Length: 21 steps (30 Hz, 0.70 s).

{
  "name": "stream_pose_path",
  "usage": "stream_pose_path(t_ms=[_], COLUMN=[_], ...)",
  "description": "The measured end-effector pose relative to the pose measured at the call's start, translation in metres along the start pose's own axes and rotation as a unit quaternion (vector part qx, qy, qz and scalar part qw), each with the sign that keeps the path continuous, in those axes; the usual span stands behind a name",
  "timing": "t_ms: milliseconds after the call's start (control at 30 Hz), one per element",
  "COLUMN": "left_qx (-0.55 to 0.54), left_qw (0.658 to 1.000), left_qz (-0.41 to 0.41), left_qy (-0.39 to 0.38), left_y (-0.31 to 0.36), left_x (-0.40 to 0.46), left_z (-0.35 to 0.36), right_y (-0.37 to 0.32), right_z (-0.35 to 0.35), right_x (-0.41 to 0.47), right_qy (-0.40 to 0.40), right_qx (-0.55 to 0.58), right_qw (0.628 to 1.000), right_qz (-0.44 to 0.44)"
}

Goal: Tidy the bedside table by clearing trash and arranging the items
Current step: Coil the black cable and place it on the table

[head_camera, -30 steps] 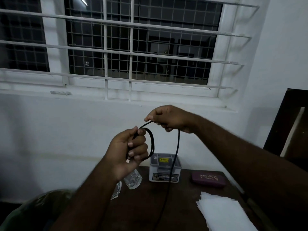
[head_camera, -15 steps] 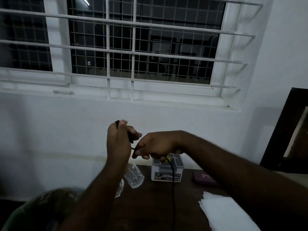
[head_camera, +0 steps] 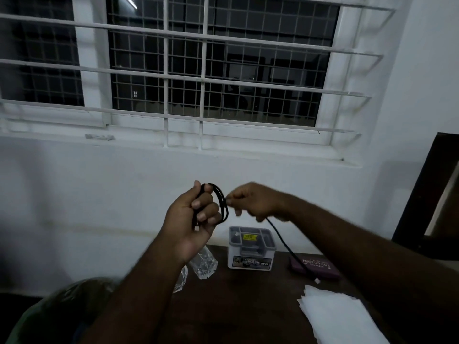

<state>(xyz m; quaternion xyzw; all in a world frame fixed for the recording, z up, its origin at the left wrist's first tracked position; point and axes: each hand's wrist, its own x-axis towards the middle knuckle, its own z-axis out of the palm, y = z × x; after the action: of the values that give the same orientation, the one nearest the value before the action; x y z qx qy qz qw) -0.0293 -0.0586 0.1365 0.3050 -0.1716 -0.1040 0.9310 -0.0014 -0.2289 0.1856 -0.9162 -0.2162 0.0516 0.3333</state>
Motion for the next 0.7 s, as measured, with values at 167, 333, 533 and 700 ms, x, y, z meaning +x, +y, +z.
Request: stream_pose_path(t_ms=[167, 333, 533, 700], left_qx=[0.108, 0.578, 0.357, 0.043], left_qw=[0.982, 0.772, 0.933, 0.996], left_qz=[0.123, 0.240, -0.040, -0.076], left_qy=[0.096, 0.109, -0.005, -0.036], left_y=[-0.010, -0.017, -0.021, -0.013], left_x=[0.008, 0.009, -0.003, -0.005], left_z=[-0.007, -0.017, -0.013, -0.008], right_y=[-0.013, -0.039, -0.034, -0.004], right_z=[0.035, 0.015, -0.031, -0.022], right_x=[-0.010, -0.019, -0.012, -0.003], right_qy=[-0.121, -0.179, -0.049, 0.072], right_qx=[-0.051, -0.154, -0.217, -0.111], right_qw=[0.991, 0.972, 0.971, 0.986], right_qz=[0.028, 0.018, -0.085, -0.104])
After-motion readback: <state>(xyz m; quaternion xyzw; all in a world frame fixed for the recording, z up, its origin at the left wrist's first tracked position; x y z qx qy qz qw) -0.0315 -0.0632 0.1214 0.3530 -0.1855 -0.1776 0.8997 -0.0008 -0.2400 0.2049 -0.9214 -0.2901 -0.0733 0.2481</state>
